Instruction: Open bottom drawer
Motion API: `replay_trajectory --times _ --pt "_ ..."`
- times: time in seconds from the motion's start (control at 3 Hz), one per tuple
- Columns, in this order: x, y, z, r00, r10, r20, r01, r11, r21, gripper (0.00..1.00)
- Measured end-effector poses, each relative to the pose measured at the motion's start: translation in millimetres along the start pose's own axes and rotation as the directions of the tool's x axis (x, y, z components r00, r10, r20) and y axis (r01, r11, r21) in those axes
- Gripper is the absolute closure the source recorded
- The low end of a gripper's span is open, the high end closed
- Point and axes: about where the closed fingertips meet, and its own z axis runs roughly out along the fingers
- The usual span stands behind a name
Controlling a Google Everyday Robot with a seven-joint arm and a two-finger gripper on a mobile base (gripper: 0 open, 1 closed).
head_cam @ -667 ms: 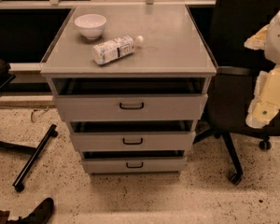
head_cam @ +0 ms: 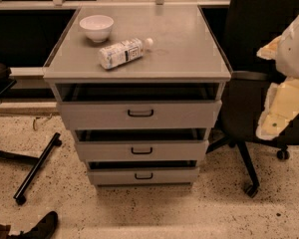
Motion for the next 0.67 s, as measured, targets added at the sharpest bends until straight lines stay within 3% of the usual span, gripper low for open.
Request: replay_trajectory --times 0.33,0.67 --pt "9.6 -1.0 62.0 0.998 0.017 0.062 -0.015 0.9992 -0.036 0.0" --pt "10.5 7.3 146.6 0.985 0.058 0.16 -0.04 0.9926 -0.115 0.0"
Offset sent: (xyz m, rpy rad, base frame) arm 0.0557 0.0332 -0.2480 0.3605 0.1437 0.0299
